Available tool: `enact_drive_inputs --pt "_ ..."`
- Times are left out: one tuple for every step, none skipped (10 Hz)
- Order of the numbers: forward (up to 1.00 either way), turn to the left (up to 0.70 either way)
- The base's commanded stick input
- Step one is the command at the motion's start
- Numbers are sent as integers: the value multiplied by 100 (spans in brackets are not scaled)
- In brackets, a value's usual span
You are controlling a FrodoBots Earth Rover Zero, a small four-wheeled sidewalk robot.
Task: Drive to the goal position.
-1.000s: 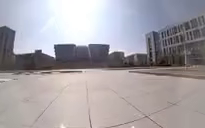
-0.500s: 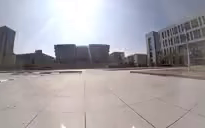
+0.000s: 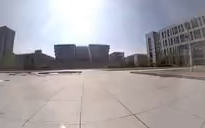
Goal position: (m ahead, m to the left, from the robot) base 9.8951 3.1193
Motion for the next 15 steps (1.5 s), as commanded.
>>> enact_drive_inputs --pt "70 0" --pt "70 0" --pt "70 0" --pt "70 0" --pt "70 0" --pt "70 0" --pt "70 0" --pt "68 0" --pt "50 0" --pt "33 0" --pt "15 0" --pt "0 0" --pt "0 0" --pt "0 0" --pt "0 0"
